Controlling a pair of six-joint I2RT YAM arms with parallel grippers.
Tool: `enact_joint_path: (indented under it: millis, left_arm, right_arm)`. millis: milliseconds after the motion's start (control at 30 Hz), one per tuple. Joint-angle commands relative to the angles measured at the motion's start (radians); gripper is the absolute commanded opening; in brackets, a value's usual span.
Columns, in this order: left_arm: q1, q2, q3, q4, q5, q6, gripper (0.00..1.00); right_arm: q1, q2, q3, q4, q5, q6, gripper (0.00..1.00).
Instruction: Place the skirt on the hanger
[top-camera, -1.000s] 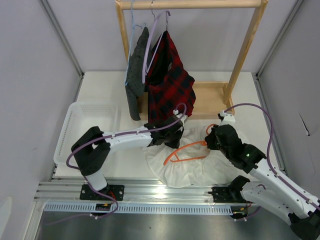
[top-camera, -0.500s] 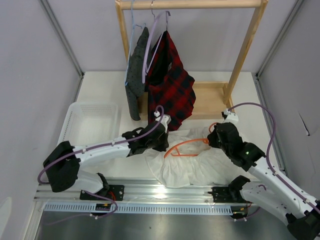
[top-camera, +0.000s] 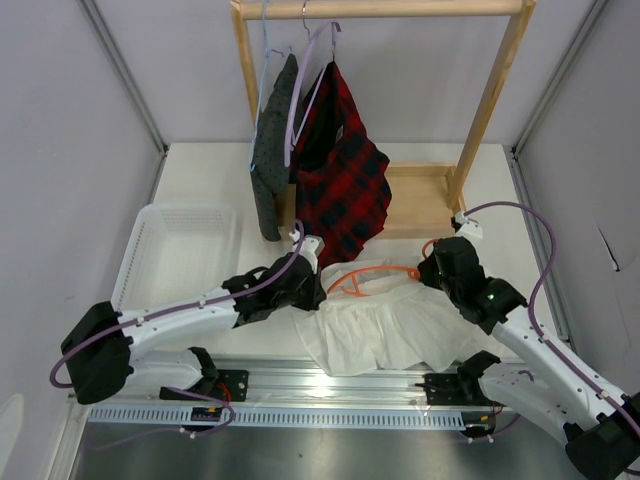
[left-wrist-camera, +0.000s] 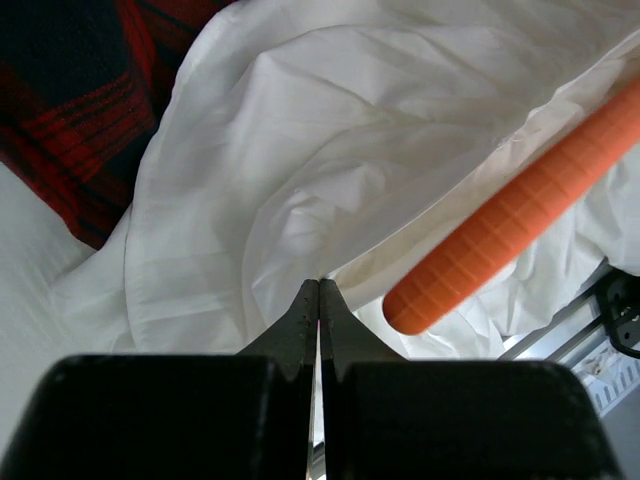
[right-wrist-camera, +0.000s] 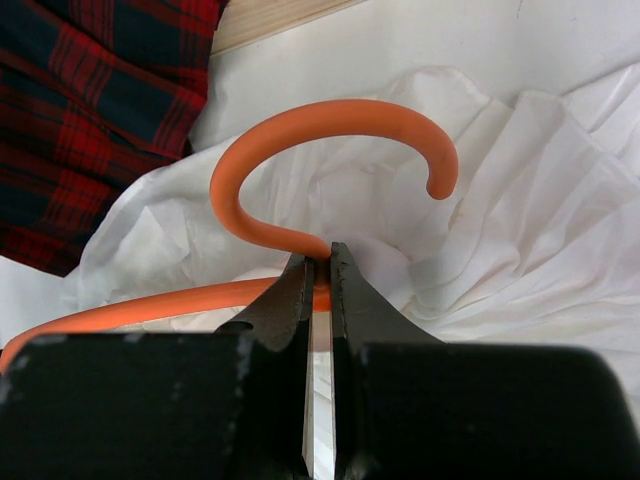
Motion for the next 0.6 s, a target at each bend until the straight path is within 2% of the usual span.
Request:
enact_joint_path:
  millis: [0,567]
  left_arm:
    - [0.013,-0.054,0.002,-0.032,-0.042,-0.002,0.00]
    - [0.050,-0.123,0.059,-0.111,-0.039,0.032,0.00]
  right_arm:
    - [-0.016,-0.003,0.008,0.021,0.067,0.008,0.00]
    - [-0.023,-0.027,-0.062,0.066,0.074,-0.018,0.00]
